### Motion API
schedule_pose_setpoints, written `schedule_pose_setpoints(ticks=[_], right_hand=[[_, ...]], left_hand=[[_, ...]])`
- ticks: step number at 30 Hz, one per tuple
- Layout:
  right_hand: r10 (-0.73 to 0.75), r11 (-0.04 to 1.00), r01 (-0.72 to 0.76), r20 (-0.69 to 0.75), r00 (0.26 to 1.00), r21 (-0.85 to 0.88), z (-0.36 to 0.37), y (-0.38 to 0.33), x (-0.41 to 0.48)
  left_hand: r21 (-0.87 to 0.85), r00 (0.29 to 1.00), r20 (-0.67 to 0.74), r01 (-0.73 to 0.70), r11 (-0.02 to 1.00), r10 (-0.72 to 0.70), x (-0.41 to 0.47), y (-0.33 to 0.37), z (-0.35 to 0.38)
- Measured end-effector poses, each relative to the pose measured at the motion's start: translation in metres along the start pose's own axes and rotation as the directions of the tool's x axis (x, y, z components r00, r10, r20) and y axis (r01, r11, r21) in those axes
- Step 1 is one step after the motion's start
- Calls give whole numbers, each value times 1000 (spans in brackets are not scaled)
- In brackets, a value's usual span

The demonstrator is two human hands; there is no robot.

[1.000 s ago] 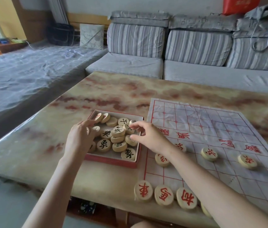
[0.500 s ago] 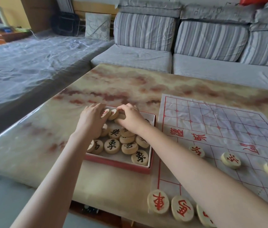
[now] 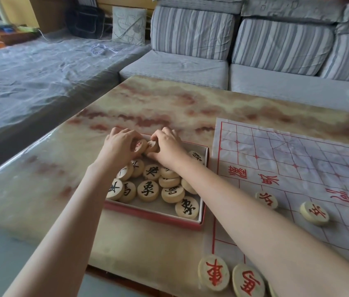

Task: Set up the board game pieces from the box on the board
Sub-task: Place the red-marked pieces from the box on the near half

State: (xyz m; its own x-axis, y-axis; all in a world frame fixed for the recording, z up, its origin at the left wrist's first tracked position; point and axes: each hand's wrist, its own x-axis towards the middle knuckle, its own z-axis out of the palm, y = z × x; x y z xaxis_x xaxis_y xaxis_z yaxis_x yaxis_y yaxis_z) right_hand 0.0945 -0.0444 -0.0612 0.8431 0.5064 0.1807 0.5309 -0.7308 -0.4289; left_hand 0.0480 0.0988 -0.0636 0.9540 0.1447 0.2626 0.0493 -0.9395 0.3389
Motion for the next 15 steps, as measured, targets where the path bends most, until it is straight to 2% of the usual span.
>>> schedule_pose_setpoints(ticks=[3,5,9,15], right_hand=[[17,996,-19,25,1000,82,-3,0,-4],[49,984,-47,-9,999,173,-8,0,-9],[87,961,-76,-30,996,264,-30,6,-24],[133,917,-117,-17,991,382,-78,28,-71]], left_hand=[[-36,998,-3,55,998,-55,-6,9,-7],[-79,998,0,66,995,-66,-9,13,-11],[-163,999,-45,22,986,-30,-15,24,-21],[-384,998,-61,-6,923,-19,-32,58,-37]])
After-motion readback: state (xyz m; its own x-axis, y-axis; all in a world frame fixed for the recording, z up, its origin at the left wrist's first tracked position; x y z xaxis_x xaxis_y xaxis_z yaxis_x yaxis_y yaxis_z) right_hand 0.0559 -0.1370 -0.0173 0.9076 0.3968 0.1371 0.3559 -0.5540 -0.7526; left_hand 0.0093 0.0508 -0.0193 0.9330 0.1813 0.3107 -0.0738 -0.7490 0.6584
